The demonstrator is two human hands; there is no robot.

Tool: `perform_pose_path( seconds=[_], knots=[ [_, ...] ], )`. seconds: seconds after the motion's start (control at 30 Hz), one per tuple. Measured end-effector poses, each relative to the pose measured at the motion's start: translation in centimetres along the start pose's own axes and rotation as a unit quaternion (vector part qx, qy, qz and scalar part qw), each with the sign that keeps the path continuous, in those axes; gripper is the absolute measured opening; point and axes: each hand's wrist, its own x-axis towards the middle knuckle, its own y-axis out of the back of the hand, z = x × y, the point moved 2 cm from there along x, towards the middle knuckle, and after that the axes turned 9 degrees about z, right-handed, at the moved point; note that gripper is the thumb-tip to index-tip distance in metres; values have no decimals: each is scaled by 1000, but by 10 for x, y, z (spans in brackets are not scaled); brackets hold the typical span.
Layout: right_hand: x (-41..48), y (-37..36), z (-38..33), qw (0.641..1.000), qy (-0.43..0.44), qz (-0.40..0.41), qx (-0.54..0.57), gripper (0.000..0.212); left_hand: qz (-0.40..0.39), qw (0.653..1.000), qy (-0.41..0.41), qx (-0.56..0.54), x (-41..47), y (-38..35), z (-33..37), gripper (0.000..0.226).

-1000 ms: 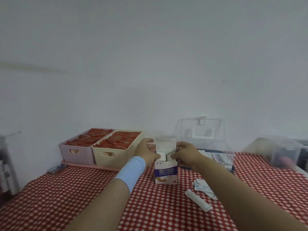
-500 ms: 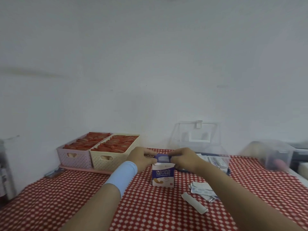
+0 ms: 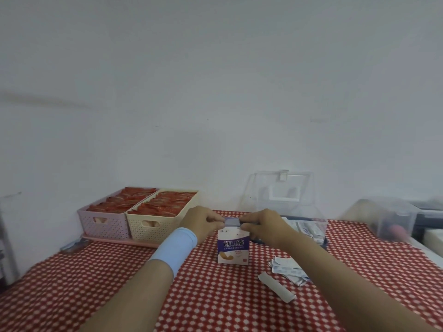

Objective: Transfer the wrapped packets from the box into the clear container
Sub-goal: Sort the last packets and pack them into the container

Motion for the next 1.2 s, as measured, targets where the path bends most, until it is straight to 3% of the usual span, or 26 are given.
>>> perform_pose_path(
  seconds=[0.37,0.47,0.57,0.67,0.77,0.83,0.93,1.07,1.2],
  knots=[
    [-6,-6,-5,973,99,30,-207,36,-26,997,-54,42,-12,3,6,13],
    [-3,-8,-17,959,108,37,-260,25,-13,997,-56,53,-11,4,5,19],
    [2,-13,-25,964,97,35,-244,22,-2,996,-67,54,-12,1,7,19],
    [5,-12,-30,989,60,17,-137,17,7,995,-71,67,-12,1,9,18],
    [2,-9,-33,996,57,11,-71,6,-24,990,-94,104,-12,3,11,17],
    [-2,-8,-33,997,59,1,-50,9,-47,985,-108,128,-11,4,13,21],
    [-9,-10,-28,992,98,-1,-76,11,-69,985,-81,139,-10,4,21,27],
    [-16,-12,-30,948,217,2,-233,19,-66,983,-62,158,-5,-2,28,25],
    [-14,-6,-22,979,172,14,-109,19,-63,977,-89,183,-2,-6,32,20]
  ],
)
